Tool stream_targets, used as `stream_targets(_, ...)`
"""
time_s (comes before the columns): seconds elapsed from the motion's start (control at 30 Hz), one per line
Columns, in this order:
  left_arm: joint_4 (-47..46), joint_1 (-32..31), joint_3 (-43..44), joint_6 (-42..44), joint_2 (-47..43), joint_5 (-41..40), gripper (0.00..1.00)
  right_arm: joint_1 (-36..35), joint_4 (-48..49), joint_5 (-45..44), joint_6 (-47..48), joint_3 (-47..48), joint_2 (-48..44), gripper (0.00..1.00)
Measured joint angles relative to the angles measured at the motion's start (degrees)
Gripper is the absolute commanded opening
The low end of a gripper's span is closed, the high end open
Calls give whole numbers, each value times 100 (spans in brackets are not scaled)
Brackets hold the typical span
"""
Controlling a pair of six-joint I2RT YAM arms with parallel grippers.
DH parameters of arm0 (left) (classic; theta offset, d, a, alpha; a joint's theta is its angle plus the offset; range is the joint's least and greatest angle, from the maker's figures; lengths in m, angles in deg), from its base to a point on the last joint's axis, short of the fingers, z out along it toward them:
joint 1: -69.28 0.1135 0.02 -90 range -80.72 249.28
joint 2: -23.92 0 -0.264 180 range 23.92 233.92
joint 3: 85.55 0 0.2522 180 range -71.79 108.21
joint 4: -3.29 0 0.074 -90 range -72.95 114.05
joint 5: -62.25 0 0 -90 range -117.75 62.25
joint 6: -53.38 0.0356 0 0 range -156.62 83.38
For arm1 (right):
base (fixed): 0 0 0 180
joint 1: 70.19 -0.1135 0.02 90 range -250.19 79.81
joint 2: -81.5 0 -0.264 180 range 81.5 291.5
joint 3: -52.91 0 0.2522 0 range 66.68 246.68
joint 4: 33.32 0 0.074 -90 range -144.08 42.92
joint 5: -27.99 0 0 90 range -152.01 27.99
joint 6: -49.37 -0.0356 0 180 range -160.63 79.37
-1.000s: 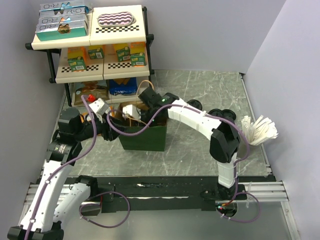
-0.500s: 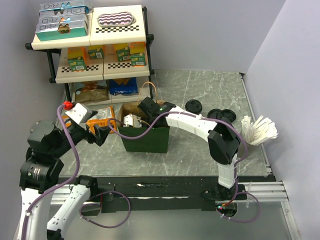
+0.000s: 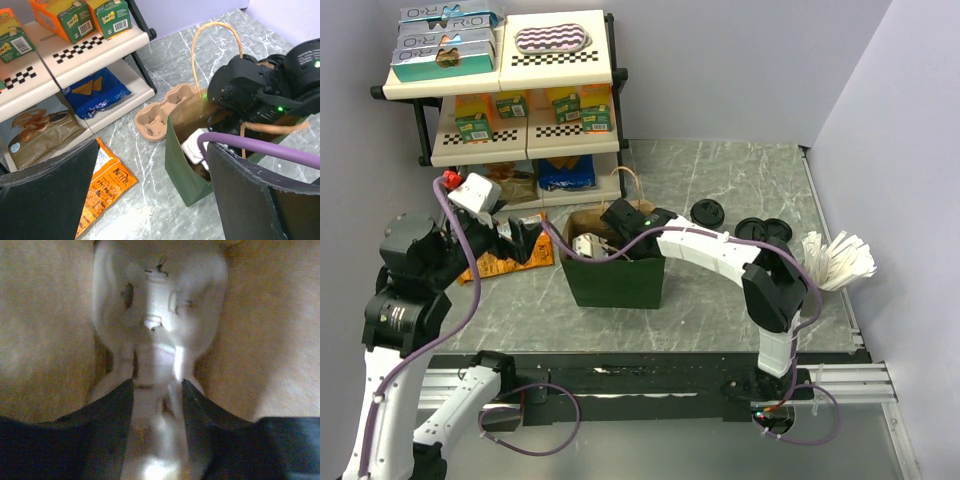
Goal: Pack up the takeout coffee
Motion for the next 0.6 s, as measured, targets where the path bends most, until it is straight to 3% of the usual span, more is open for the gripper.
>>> stream_targets(0.13, -136, 17, 192, -94, 293, 50, 96, 0, -103, 37, 2, 17, -223, 74)
stream_targets(0.6, -533, 214, 472, -284, 1091, 398, 99, -31, -446, 122, -149, 671, -754, 81)
